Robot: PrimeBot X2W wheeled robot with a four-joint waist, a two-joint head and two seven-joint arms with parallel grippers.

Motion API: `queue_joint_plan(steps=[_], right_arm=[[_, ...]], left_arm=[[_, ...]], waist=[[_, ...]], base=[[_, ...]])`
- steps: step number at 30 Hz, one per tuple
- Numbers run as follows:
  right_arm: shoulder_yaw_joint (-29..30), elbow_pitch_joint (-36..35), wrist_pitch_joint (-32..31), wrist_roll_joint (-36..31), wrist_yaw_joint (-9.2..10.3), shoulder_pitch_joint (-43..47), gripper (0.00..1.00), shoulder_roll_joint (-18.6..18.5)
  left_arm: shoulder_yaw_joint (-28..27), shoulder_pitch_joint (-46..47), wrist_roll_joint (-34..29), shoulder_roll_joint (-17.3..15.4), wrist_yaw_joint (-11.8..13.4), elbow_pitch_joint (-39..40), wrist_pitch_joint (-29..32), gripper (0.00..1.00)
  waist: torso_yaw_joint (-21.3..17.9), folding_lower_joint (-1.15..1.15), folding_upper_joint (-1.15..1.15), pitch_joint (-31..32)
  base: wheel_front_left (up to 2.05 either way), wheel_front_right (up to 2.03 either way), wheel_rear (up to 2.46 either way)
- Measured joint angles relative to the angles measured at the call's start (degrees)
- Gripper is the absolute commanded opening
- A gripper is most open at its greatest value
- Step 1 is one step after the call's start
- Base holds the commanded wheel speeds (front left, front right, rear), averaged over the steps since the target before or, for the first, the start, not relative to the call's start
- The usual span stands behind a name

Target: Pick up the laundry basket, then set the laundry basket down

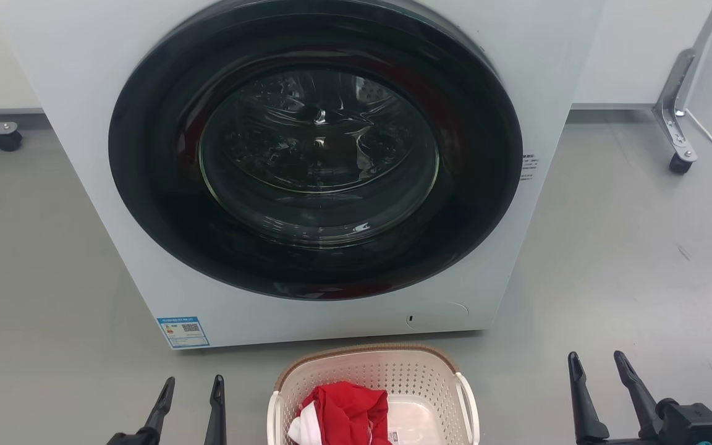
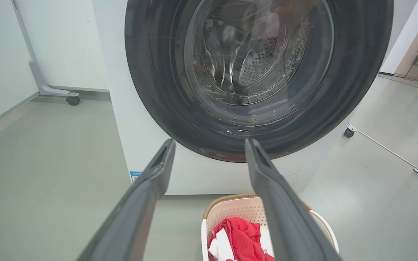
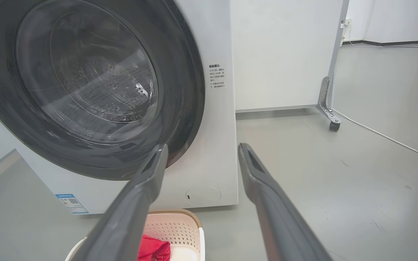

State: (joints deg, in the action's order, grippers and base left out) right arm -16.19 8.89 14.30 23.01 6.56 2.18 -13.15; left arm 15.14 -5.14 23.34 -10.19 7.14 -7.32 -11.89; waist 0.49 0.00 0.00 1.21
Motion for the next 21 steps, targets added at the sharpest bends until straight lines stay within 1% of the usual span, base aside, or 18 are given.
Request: queue_joint_plan(steps=[2,3,8,11,12,15,21], right_arm=[[0.1,-0.2,0.0,-0.1,0.00,0.0,1.00,0.0],[0.1,-0.2,0.0,-0.1,0.00,0.1,0.00,0.0],[-0.5,2.5,-0.2,-0.1,-0.02,1.3,0.00,0.9],[0.0,2.6,-0.6,0.5,-0.29,1.6,0.00,1.3],[0.3,2.6,-0.7,1.1,-0.36,1.6,0.00,1.4],[1.1,2.7,-1.3,3.2,-0.64,1.6,0.00,1.5],[2.6,3.0,-2.8,7.7,-1.54,0.9,0.00,2.2]], left_arm=[[-0.3,0.0,-0.3,0.3,0.0,0.3,0.3,1.00],[-0.3,0.0,-0.3,0.4,0.0,0.4,0.4,0.00],[0.3,-0.6,0.1,1.2,-0.1,-2.1,0.5,0.00],[-0.1,-1.0,1.0,1.3,-0.2,-2.6,0.8,0.00],[-0.3,-1.0,1.4,1.3,-0.6,-2.6,1.1,0.00],[-1.0,-1.0,2.7,1.5,-0.7,-2.8,1.7,0.00],[-2.2,-0.8,7.9,1.9,-1.7,-3.2,2.8,0.00]], waist=[[0.0,0.00,0.00,-0.1],[0.0,0.00,0.00,-0.1],[0.0,0.00,0.00,-0.1],[0.0,0.00,0.00,-0.1],[0.0,0.00,0.00,-0.2],[0.0,0.00,0.00,-0.2],[-0.1,0.00,0.00,-0.3]], base=[[0.00,0.00,0.00],[0.00,0.00,0.00],[0.00,0.00,0.00],[0.00,0.00,0.00],[0.00,0.00,0.00],[0.00,0.00,0.00],[0.00,0.00,0.00]])
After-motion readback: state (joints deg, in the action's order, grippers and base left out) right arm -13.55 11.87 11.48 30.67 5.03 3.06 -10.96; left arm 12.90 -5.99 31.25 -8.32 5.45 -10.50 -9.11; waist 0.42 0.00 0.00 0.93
